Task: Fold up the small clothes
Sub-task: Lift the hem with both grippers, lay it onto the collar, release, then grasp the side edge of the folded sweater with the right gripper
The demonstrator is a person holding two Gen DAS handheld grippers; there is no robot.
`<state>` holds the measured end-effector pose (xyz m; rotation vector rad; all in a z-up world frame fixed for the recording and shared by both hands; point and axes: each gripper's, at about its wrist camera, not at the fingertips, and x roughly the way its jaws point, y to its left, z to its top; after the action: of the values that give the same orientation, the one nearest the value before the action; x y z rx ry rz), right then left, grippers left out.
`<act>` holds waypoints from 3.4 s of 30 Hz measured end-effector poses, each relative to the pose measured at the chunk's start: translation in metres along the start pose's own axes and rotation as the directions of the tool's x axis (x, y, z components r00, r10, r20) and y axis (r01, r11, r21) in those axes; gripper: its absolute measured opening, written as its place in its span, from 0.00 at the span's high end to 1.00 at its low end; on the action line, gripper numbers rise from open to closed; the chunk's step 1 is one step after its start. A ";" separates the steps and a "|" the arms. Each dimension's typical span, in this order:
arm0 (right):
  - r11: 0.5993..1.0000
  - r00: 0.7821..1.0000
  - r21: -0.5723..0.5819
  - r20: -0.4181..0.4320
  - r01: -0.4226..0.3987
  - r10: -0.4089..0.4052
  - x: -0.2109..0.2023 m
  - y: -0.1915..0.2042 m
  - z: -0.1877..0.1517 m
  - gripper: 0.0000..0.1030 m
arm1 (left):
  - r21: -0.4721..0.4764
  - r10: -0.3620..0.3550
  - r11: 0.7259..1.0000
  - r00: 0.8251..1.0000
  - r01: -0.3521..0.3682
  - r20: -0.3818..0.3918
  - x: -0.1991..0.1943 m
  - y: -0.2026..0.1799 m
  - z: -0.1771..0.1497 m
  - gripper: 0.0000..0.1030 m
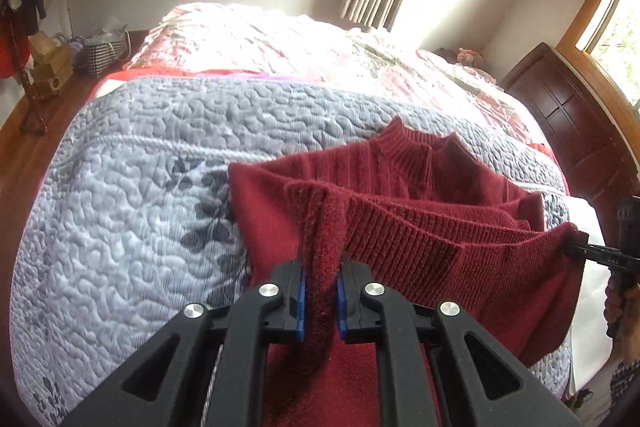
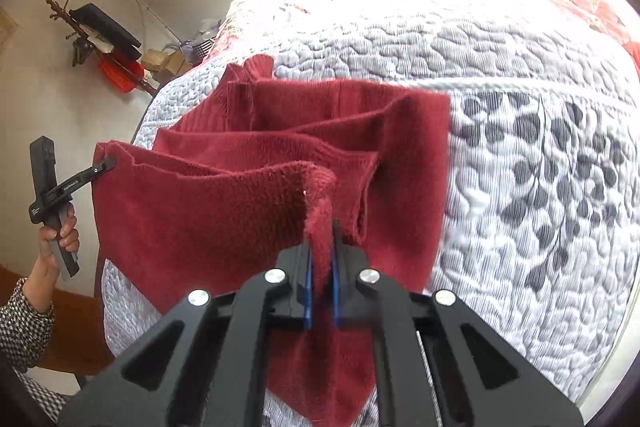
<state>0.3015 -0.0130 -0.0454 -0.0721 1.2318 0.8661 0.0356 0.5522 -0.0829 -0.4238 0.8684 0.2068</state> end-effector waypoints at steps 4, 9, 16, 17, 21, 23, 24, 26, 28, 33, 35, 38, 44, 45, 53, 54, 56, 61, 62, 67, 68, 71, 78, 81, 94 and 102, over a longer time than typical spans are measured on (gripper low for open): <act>1.000 1.000 0.002 0.026 0.017 -0.017 0.011 -0.006 0.048 0.94 | -0.015 0.008 1.000 1.000 -0.008 0.026 0.018 0.001 0.036 0.90; 0.999 0.999 0.040 0.016 0.032 -0.032 0.041 -0.018 0.093 0.94 | -0.051 0.040 0.998 0.999 -0.040 0.007 0.056 0.011 0.067 0.89; 0.994 0.996 0.093 -0.063 0.065 -0.059 0.084 -0.046 0.099 0.94 | -0.045 0.107 0.993 0.989 -0.112 -0.105 0.122 0.025 0.063 0.89; 0.993 0.996 0.104 -0.066 0.061 -0.055 0.088 -0.048 0.097 0.94 | -0.049 0.111 0.992 0.987 -0.118 -0.118 0.129 0.027 0.060 0.89; 0.990 0.995 0.123 -0.081 0.069 -0.060 0.098 -0.054 0.093 0.90 | -0.056 0.139 0.987 0.977 -0.150 -0.162 0.148 0.032 0.051 0.84; 0.990 0.995 0.127 -0.084 0.068 -0.057 0.098 -0.054 0.093 0.86 | -0.067 0.144 0.985 0.975 -0.157 -0.171 0.148 0.033 0.051 0.79; 0.989 0.995 0.131 -0.085 0.063 -0.052 0.095 -0.053 0.093 0.79 | -0.073 0.147 0.984 0.973 -0.162 -0.175 0.146 0.033 0.051 0.75; 0.989 0.996 0.135 -0.069 0.064 -0.055 0.083 -0.050 0.091 0.65 | -0.080 0.146 0.984 0.974 -0.162 -0.171 0.133 0.033 0.053 0.72; 0.992 0.997 0.112 -0.040 0.063 -0.058 0.065 -0.042 0.082 0.63 | -0.076 0.118 0.988 0.980 -0.132 -0.159 0.112 0.029 0.050 0.59; 0.996 0.997 0.063 -0.047 0.059 -0.056 0.026 -0.024 0.028 0.53 | -0.046 0.110 0.992 0.975 -0.121 -0.192 0.063 0.026 0.007 0.46; 0.996 0.994 0.046 -0.079 0.079 -0.075 0.019 -0.020 -0.004 0.52 | -0.053 0.104 0.992 0.968 -0.119 -0.228 0.050 0.030 -0.021 0.46; 0.995 0.990 0.075 -0.133 0.064 -0.053 0.018 -0.020 -0.047 0.51 | -0.069 0.105 0.990 0.959 -0.127 -0.264 0.038 0.033 -0.058 0.46; 0.992 0.982 0.122 -0.190 0.031 -0.007 0.038 -0.021 -0.088 0.69 | -0.101 0.112 0.984 0.954 -0.145 -0.278 0.039 0.029 -0.094 0.46; 0.991 0.980 0.131 -0.197 0.020 0.006 0.042 -0.022 -0.089 0.81 | -0.092 0.129 0.983 0.953 -0.160 -0.275 0.041 0.027 -0.095 0.46; 0.992 0.983 0.108 -0.163 -0.066 0.083 0.009 -0.005 -0.087 0.94 | -0.096 0.130 0.982 0.950 -0.163 -0.284 0.038 0.024 -0.088 0.51; 0.990 0.983 0.114 -0.158 -0.079 0.097 0.003 -0.007 -0.089 0.94 | -0.091 0.132 0.982 0.950 -0.163 -0.284 0.037 0.024 -0.088 0.51; 0.991 0.981 0.109 -0.171 -0.072 0.090 0.000 -0.012 -0.095 0.95 | -0.077 0.141 0.983 0.948 -0.169 -0.287 0.036 0.024 -0.088 0.51; 0.992 0.969 0.121 -0.246 0.018 0.012 0.035 -0.029 -0.114 0.95 | -0.032 0.179 0.980 0.935 -0.198 -0.307 0.049 0.026 -0.094 0.48; 0.990 0.967 0.143 -0.253 0.018 0.019 0.043 -0.033 -0.117 0.95 | -0.025 0.185 0.979 0.931 -0.203 -0.316 0.052 0.026 -0.096 0.48; 0.984 0.964 0.175 -0.265 0.022 0.026 0.054 -0.036 -0.113 0.89 | -0.006 0.198 0.977 0.921 -0.212 -0.335 0.054 0.024 -0.095 0.46; 0.988 0.965 0.152 -0.261 0.035 0.006 0.048 -0.032 -0.108 0.85 | -0.001 0.201 0.977 0.922 -0.214 -0.330 0.050 0.021 -0.091 0.47; 0.994 0.973 0.057 -0.218 0.092 -0.078 0.025 -0.016 -0.089 0.78 | 0.013 0.208 0.977 0.941 -0.213 -0.268 0.029 0.010 -0.074 0.48; 0.992 0.988 0.009 -0.091 0.129 -0.128 0.014 -0.013 -0.006 0.65 | 0.053 0.142 0.989 0.975 -0.135 -0.171 0.032 -0.034 -0.018 0.46; 0.989 0.986 0.051 -0.097 0.139 -0.134 0.036 -0.026 0.025 0.65 | 0.071 0.158 0.986 0.972 -0.148 -0.174 0.057 -0.049 -0.009 0.46; 0.984 0.978 0.068 -0.138 0.167 -0.156 0.084 -0.039 0.079 0.94 | 0.016 0.188 0.981 0.942 -0.191 -0.277 0.126 -0.037 -0.016 0.45; 0.975 0.978 0.086 -0.075 0.203 -0.197 0.066 -0.051 0.078 0.95 | 0.017 0.180 0.983 0.942 -0.183 -0.282 0.129 -0.032 -0.020 0.43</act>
<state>0.3986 0.0254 -0.0914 -0.1481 1.3012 0.6347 0.1149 0.5158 -0.1855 -0.3874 1.1899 0.3264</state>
